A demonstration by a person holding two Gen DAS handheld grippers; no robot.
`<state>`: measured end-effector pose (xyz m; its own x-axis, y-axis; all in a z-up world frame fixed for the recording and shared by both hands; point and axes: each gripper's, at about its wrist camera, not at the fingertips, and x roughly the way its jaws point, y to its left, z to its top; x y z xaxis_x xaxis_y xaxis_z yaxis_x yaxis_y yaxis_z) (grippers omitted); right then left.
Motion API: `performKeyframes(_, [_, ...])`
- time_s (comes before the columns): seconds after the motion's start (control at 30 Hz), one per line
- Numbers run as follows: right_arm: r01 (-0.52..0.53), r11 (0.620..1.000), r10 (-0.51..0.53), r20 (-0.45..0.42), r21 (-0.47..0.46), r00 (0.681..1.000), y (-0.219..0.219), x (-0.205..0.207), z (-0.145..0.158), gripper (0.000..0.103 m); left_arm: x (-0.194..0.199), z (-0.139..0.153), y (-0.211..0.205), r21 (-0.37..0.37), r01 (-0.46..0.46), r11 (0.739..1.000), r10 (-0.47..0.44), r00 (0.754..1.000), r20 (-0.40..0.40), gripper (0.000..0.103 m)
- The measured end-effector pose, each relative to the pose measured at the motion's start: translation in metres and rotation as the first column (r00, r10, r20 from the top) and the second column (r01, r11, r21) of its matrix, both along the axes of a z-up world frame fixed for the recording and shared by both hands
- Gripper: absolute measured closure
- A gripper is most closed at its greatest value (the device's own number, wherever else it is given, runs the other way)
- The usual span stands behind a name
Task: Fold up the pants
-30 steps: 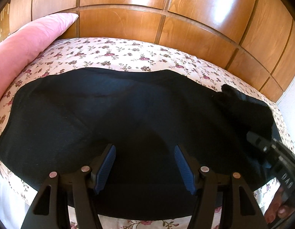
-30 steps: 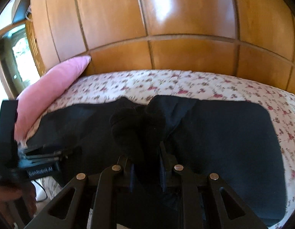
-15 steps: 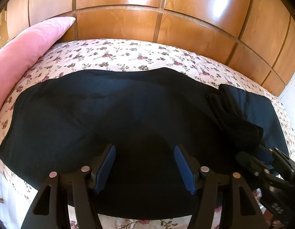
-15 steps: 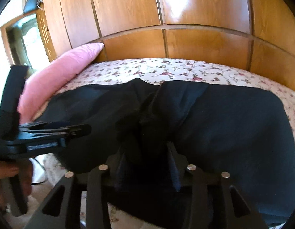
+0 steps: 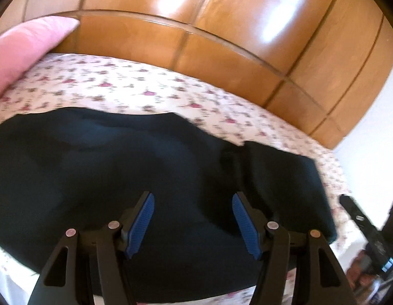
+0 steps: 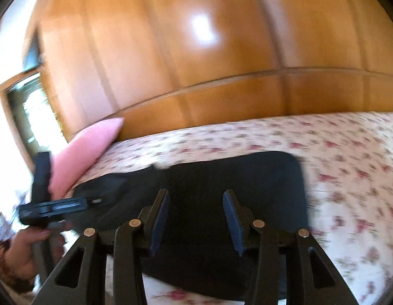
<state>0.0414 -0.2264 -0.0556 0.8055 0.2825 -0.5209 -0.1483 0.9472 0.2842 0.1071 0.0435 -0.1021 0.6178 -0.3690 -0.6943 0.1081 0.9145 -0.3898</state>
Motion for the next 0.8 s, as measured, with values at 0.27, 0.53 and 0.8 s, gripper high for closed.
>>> performKeyframes(0.27, [0.187,0.982,-0.182,-0.110,0.037,0.977,-0.050,0.010,-0.020,0.057,0.032,-0.009,-0.058,-0.010,0.174,0.985,-0.174,0.984,-0.042,0.026])
performKeyframes(0.53, [0.162,0.987,-0.157,-0.150,0.021,0.976,-0.052,0.012,-0.040,0.057,0.036,-0.023,-0.090,0.017,0.255,0.967,-0.253,0.965,-0.074,0.077])
performKeyframes(0.8, [0.135,0.990,-0.132,-0.083,0.029,0.988,-0.048,0.016,-0.015,0.057,0.014,0.007,-0.061,-0.019,0.247,0.969,-0.247,0.969,-0.024,0.082])
